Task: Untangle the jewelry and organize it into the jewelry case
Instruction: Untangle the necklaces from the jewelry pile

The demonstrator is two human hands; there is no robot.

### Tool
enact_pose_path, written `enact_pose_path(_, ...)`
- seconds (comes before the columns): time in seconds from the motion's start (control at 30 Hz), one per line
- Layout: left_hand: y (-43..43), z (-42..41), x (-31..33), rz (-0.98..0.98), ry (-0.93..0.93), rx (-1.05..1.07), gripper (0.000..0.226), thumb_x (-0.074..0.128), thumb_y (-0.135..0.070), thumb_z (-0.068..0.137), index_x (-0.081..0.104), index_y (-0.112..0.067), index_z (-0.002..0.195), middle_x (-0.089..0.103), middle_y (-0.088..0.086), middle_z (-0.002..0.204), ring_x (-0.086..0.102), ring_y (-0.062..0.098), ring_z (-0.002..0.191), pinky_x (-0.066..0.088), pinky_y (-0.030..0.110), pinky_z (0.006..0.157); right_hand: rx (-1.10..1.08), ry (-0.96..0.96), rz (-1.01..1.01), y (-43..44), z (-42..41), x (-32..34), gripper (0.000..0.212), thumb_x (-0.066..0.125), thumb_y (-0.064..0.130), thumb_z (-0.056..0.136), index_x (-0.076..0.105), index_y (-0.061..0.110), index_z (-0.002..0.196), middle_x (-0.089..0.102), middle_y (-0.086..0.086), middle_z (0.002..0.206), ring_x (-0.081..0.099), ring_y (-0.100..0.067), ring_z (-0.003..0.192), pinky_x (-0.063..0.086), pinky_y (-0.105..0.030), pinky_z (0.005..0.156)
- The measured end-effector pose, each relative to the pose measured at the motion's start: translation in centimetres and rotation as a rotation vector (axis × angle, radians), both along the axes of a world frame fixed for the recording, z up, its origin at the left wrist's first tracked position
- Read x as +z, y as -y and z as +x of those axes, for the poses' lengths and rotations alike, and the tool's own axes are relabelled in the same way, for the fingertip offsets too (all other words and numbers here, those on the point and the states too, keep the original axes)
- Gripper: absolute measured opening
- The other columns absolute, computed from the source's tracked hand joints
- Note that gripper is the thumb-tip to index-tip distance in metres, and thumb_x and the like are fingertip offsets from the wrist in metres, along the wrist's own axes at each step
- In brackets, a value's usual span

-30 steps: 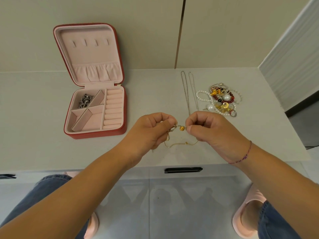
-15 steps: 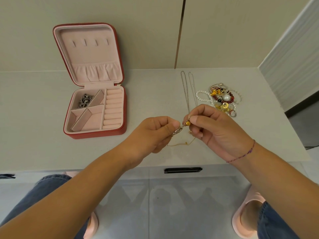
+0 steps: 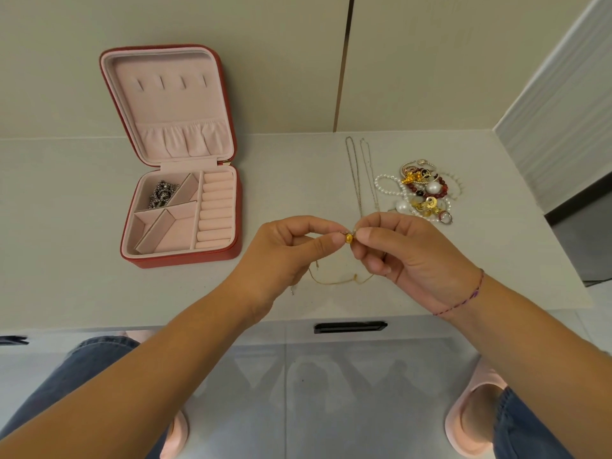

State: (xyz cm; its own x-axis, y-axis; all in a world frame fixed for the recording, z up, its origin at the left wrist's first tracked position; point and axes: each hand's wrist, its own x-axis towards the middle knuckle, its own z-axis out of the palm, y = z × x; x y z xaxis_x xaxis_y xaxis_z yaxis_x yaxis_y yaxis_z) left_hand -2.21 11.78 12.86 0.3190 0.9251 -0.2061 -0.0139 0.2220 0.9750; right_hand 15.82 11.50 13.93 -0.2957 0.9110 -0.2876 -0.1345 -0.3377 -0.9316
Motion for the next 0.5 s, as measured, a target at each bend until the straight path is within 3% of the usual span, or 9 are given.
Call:
enact_pose_path(0.2,0.17,0.16,-0.01,0.015,0.022,0.052,0.016,0.068,-0.033,0.068,0.075,-0.021,0.076,0.043,0.011,0.056,0.022,0.014,0.045,0.021,0.018,0.041,0.061,0.049,-0.008,0.38,-0.32,0.13,0.020,0.051,-0.001,0.089,0.062,0.007,0.074,0.060,-0.007,0.064,0.045,-0.008,0.046,0.038,-0.016,0.048)
enact_pose_path(0.33,0.38,0.30,0.02,-0.083,0.088,0.065,0.008,0.070,-0.023,0.072,0.067,-0.020,0.065,0.035,-0.005,0.043,0.020,0.009,0.040,0.016,0.020,0.041,0.120,0.074,-0.032,0.52,-0.70,0.12,0.021,0.051,-0.002,0.089,0.061,0.008,0.074,0.060,-0.006,0.063,0.046,-0.008,0.046,0.041,-0.016,0.049)
enact_pose_path(0.43,0.08,0.15,-0.06,-0.196,0.164,0.082,0.030,0.063,-0.019,0.080,0.056,-0.021,0.051,0.024,-0.007,0.039,0.016,0.009,0.038,0.011,0.024,0.043,0.118,0.059,-0.043,0.54,-0.58,0.12,0.018,0.052,-0.001,0.089,0.060,0.007,0.074,0.061,-0.006,0.063,0.045,-0.008,0.046,0.039,-0.016,0.048)
enact_pose_path(0.5,-0.13,0.04,-0.16,-0.230,0.160,0.075,0.034,0.056,-0.018,0.088,0.051,-0.017,0.055,0.023,-0.006,0.039,0.016,0.009,0.038,0.010,0.025,0.044,0.109,-0.002,-0.060,0.40,-0.39,0.09,0.014,0.058,0.003,0.086,0.061,0.008,0.073,0.061,-0.007,0.064,0.044,-0.009,0.046,0.036,-0.017,0.049)
